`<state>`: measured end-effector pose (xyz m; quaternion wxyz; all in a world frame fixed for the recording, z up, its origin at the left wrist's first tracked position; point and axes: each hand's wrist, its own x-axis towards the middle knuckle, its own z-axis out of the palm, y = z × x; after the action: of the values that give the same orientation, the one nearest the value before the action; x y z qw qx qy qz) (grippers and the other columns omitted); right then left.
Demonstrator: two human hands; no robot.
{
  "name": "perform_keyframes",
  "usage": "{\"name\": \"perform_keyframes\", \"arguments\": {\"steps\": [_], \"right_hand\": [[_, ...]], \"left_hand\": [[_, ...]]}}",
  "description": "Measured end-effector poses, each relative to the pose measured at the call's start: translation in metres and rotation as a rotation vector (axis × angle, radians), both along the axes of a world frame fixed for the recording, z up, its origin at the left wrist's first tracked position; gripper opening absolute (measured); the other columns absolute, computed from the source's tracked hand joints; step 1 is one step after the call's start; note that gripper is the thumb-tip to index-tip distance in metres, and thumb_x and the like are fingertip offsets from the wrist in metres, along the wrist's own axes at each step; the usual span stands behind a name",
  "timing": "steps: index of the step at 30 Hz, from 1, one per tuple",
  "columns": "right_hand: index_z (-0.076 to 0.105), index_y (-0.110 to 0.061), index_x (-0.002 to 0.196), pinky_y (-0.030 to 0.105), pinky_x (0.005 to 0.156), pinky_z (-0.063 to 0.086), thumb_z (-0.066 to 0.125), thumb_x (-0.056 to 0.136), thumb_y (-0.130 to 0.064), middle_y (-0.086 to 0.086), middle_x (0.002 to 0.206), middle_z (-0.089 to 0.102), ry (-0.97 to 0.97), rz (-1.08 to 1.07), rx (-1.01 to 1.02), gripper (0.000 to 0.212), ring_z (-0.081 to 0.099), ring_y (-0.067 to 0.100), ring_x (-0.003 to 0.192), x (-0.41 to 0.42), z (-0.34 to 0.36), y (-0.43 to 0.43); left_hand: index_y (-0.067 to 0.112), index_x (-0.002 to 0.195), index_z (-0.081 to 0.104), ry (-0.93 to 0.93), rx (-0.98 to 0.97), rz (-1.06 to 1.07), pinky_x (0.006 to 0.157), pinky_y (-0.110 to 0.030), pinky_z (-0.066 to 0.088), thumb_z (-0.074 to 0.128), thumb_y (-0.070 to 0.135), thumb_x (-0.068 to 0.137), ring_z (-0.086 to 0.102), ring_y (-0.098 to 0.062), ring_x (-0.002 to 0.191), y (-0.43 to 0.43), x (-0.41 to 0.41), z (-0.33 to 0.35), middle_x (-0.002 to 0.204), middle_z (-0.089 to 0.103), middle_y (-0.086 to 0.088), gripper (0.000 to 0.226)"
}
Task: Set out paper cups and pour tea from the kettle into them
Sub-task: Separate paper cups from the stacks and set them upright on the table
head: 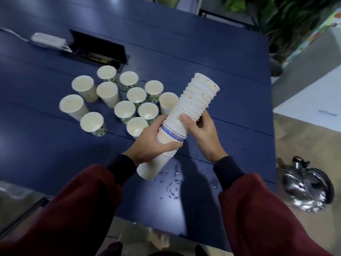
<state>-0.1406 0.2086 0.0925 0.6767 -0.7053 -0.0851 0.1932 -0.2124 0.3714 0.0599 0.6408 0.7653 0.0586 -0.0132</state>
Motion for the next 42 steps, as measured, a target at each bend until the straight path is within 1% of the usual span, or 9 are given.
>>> {"name": "perform_keyframes", "arguments": {"steps": [4,8,15,17,21,29,34,38,42], "right_hand": [[0.055,-0.013,0.132,0.046,0.099,0.055,0.077,0.085,-0.030,0.002,0.126,0.070,-0.053,0.059,-0.003,0.055,0.067,0.019,0.116,-0.009,0.001,0.041],[0.056,-0.013,0.131,0.041,0.097,0.056,0.077,0.085,-0.032,0.000,0.125,0.070,-0.068,0.161,0.034,0.054,0.067,0.017,0.116,-0.014,0.010,0.080],[0.058,-0.012,0.126,0.036,0.091,0.058,0.082,0.078,-0.041,0.001,0.118,0.072,-0.097,0.267,-0.010,0.061,0.070,0.012,0.106,-0.033,0.020,0.161],[0.056,-0.011,0.129,0.026,0.086,0.058,0.081,0.084,-0.029,-0.001,0.118,0.072,-0.068,0.308,-0.008,0.054,0.070,0.008,0.104,-0.035,0.020,0.179],[0.055,-0.010,0.130,0.034,0.088,0.060,0.082,0.083,-0.024,0.002,0.117,0.073,-0.078,0.385,-0.025,0.055,0.072,0.014,0.105,-0.031,0.027,0.236],[0.061,-0.009,0.120,0.038,0.085,0.061,0.083,0.073,-0.030,0.003,0.107,0.075,-0.028,0.324,-0.046,0.055,0.074,0.016,0.097,-0.035,0.035,0.363],[0.061,-0.012,0.114,0.021,0.065,0.056,0.077,0.087,-0.010,-0.005,0.095,0.073,0.044,0.275,-0.006,0.032,0.073,0.005,0.082,-0.028,0.034,0.396],[0.062,-0.011,0.117,0.038,0.083,0.061,0.080,0.078,-0.018,0.008,0.111,0.074,0.142,0.170,0.073,0.044,0.073,0.021,0.098,-0.016,0.040,0.420],[0.058,-0.009,0.129,0.032,0.088,0.059,0.080,0.084,-0.014,0.006,0.119,0.072,0.090,0.048,0.096,0.051,0.071,0.014,0.102,0.001,0.046,0.437]], "left_hand": [[0.029,0.119,0.058,-0.018,-0.016,0.138,0.084,-0.025,0.052,0.080,0.048,0.071,0.068,-0.010,0.098,0.028,-0.023,0.006,0.107,0.072,0.007,0.056],[0.026,0.123,0.057,-0.033,0.038,0.276,0.092,-0.038,0.053,0.076,0.053,0.073,0.067,-0.012,0.105,0.053,-0.042,0.015,0.112,0.071,0.006,0.060],[0.015,0.113,0.064,-0.018,0.031,0.372,0.077,-0.015,0.050,0.070,0.053,0.075,0.067,-0.005,0.090,0.115,-0.078,0.034,0.102,0.073,0.001,0.054],[0.017,0.111,0.065,0.013,0.009,0.377,0.076,-0.017,0.051,0.069,0.054,0.075,0.068,-0.006,0.089,0.133,-0.085,0.034,0.102,0.074,0.002,0.051],[0.025,0.111,0.065,0.022,-0.008,0.403,0.088,-0.034,0.054,0.068,0.056,0.075,0.070,-0.017,0.099,0.187,-0.089,0.034,0.107,0.074,0.002,0.047],[0.021,0.115,0.063,0.064,-0.058,0.373,0.094,-0.046,0.054,0.070,0.055,0.074,0.070,-0.022,0.101,0.316,-0.092,0.037,0.108,0.073,0.000,0.053],[0.026,0.113,0.064,0.090,-0.098,0.335,0.088,-0.038,0.055,0.070,0.055,0.072,0.071,-0.017,0.099,0.356,-0.084,0.040,0.106,0.075,0.004,0.051],[0.021,0.122,0.063,0.124,-0.231,0.298,0.090,-0.044,0.056,0.071,0.047,0.080,0.071,-0.027,0.104,0.374,-0.084,0.026,0.113,0.074,-0.004,0.050],[0.018,0.118,0.060,0.118,-0.182,0.366,0.076,-0.034,0.056,0.069,0.034,0.091,0.072,-0.018,0.092,0.384,-0.080,0.012,0.104,0.074,0.000,0.032]]}}
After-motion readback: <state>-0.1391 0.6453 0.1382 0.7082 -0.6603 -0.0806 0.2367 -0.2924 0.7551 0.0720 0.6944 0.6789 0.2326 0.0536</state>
